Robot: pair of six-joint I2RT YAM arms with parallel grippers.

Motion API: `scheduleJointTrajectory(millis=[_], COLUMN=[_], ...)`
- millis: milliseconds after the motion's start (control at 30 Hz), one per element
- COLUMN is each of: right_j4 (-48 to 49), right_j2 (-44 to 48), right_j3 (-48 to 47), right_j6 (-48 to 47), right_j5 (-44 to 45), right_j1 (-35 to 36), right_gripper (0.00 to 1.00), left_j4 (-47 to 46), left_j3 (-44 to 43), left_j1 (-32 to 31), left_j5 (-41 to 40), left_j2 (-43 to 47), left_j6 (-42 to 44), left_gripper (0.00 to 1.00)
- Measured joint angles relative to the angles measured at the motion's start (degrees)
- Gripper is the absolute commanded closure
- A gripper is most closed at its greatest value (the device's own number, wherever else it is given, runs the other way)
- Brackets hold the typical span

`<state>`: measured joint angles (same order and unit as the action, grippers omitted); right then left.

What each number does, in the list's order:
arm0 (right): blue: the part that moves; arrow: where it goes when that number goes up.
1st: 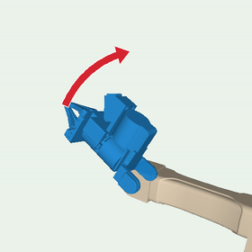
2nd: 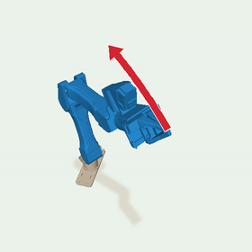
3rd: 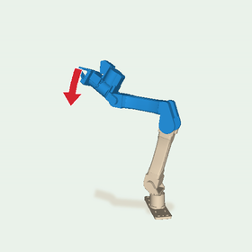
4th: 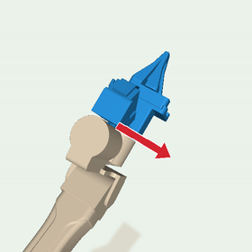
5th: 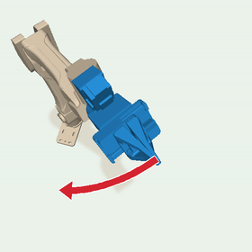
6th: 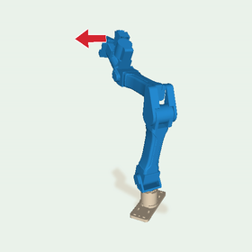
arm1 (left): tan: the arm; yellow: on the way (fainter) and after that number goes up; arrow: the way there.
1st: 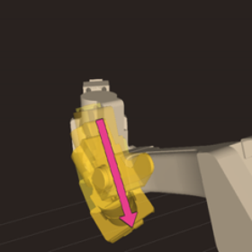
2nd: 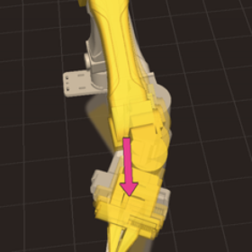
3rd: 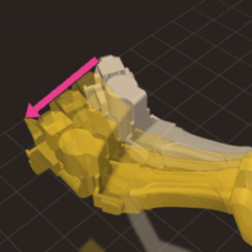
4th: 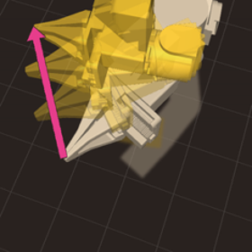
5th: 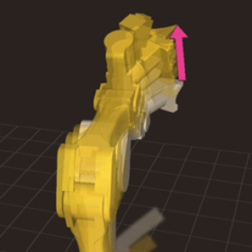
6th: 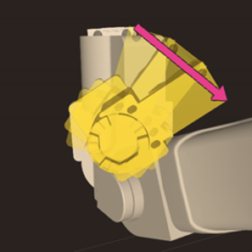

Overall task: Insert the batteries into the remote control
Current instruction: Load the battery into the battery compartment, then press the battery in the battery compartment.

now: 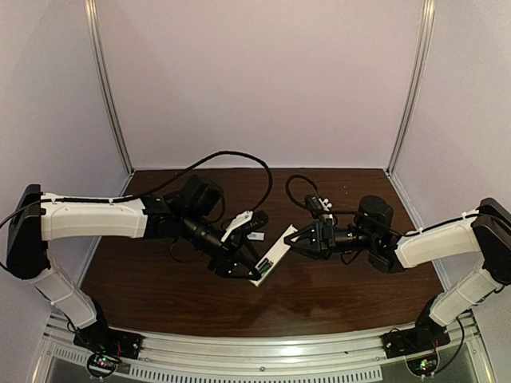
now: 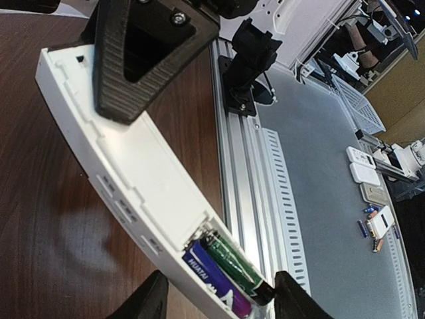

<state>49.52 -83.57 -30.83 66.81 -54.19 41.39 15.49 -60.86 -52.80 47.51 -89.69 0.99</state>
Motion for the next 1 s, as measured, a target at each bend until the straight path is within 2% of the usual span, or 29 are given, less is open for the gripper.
scheduleJointTrajectory(millis=[267,467,667,1000], right_j4=[-0.02,-0.04,-0.13,-2.78], right_j2=[-0.13,-0.57,-0.76,-0.76], right_j3=[-0.07,-0.09,-0.09,-0.09], right_j6=[0.02,0.00,-0.57,-2.45], right_j5=[-0.07,0.28,0.28,-0.50], right_j1=[0.02,0.00,0.00,0.17], right_gripper=[1.00,1.00,1.00,1.00], left_j4=[0.02,0.17,0.96,1.25], left_j3=[0.00,-0.07,-0.55,-1.66], left_j1=[0.15,0.33,0.39,0.85], left_j5=[0.22,0.66,1.51,5.68], left_j2=[-0.79,-1.64,-2.69,-6.40], left_j6=[-0.02,-0.26,-0.76,-3.67], left_gripper=[0.53,0.52,0.60,0.64])
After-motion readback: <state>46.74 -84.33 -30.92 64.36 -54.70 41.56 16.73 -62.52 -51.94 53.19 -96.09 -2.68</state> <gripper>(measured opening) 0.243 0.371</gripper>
